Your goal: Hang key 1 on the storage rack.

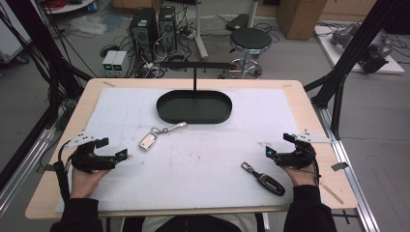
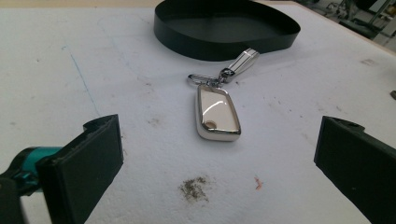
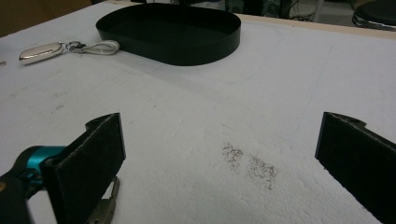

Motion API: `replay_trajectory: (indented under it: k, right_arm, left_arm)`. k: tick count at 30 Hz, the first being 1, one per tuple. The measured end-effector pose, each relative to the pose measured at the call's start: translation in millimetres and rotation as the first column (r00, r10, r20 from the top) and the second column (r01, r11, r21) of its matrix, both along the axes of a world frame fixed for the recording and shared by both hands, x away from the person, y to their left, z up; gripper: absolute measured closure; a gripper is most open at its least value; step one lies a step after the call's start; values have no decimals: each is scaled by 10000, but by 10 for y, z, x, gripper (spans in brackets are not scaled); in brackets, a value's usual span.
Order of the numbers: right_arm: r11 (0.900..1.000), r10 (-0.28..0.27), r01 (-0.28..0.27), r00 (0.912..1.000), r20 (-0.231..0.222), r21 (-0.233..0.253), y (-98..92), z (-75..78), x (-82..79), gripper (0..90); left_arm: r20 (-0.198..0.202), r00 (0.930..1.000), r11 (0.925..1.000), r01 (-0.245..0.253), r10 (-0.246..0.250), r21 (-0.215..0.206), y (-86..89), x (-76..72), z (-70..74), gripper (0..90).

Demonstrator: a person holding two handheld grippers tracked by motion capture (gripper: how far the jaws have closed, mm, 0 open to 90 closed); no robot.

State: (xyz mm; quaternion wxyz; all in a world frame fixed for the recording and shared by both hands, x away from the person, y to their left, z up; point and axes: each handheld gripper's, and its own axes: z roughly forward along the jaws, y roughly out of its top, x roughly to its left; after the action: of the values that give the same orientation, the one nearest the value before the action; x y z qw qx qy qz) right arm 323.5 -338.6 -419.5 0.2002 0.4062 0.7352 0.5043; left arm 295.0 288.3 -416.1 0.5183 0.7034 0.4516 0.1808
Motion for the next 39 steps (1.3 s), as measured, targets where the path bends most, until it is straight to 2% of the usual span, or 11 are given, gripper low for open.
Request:
replay_trajectory:
  k: [5,9,15,21,24,25,30,34,39]
  right_arm:
    - [10000,-64,63,9999,-107,-55,2,-20,21,8]
    - [9999,-102,103,9998,-193,40,-1,-15,10,8]
    - [9999,-117,115,9996,-260,-105,4,-30,25,8]
    - [9999,-99,101,9990,-440,43,-1,-41,28,8]
    - [10000,-51,49,9992,-406,-53,14,-45,29,8]
    - [10000,0,-3,9992,-400,-70,15,-47,33,8]
    - [10000,28,-29,9990,-449,-9,24,-48,22,8]
    - [9997,114,-122,9993,-369,-197,48,-58,24,8]
    - [9998,66,-72,9992,-388,-163,56,-53,20,8]
  left_arm:
    - [110,9998,9998,-159,161,-117,25,-19,15,17]
    - [-46,10000,10000,-14,14,-43,14,-11,7,17]
    - [-127,9998,9999,133,-134,-20,-7,-19,6,17]
    - [-308,9992,9997,245,-243,65,-39,-24,1,17]
    - [-455,9988,9997,191,-185,126,-44,18,-19,17]
    - [-539,9984,9998,183,-181,32,-44,34,-26,17]
    - [-620,9969,9988,483,-484,-31,-106,121,-44,17]
    - [-971,9913,9934,948,-883,642,-210,244,-59,17]
    - [-1005,9878,9896,1263,-1191,694,-326,382,-32,17]
